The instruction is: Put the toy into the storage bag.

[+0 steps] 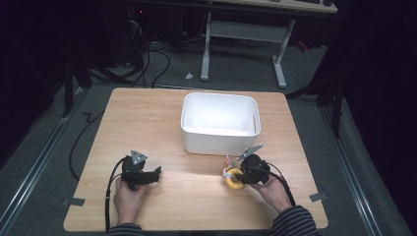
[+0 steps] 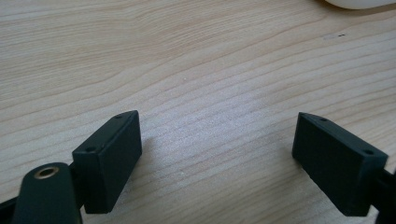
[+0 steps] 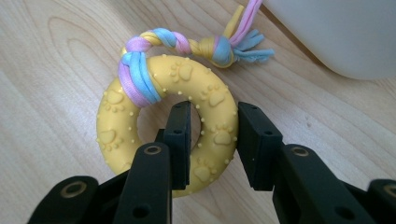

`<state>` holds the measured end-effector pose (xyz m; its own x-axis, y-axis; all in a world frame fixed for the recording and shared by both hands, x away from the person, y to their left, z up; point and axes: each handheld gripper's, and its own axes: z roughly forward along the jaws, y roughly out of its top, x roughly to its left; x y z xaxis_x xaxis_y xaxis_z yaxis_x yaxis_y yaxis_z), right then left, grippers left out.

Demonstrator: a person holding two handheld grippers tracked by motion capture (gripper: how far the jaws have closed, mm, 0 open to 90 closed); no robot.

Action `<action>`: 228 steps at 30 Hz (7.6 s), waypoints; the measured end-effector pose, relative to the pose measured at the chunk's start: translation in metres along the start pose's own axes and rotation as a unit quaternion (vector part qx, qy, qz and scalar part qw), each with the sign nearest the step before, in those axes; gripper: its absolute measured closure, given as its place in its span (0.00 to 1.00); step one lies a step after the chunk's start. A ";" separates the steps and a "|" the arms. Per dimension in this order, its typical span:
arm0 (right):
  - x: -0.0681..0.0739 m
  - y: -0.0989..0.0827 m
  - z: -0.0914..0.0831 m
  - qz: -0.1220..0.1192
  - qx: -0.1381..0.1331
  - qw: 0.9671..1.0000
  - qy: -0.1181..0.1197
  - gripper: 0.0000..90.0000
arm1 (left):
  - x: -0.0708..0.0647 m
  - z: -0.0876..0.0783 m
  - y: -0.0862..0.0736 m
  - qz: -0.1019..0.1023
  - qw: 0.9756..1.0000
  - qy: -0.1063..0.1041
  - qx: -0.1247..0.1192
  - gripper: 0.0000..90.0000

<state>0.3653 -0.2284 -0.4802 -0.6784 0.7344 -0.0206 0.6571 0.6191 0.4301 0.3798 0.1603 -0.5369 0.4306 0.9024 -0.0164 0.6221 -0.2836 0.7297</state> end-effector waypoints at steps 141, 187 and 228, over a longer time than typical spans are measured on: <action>-0.095 0.063 -0.133 0.091 -0.115 0.986 -0.077 0.76 | 0.000 0.000 0.000 0.000 1.000 0.000 0.000 0.18; -0.078 0.126 -0.074 0.073 -0.071 0.994 -0.043 0.76 | 0.000 -0.001 0.000 0.000 1.000 -0.001 0.000 0.18; -0.069 0.125 -0.045 0.070 -0.018 0.997 -0.024 0.75 | 0.000 -0.001 -0.001 0.000 1.000 -0.001 0.000 0.18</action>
<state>0.4791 -0.2139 -0.3847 -0.5641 0.8257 -0.0006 0.7310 0.4997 0.4647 0.3791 0.1608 -0.5369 0.4316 0.9019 -0.0172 0.6223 -0.2839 0.7295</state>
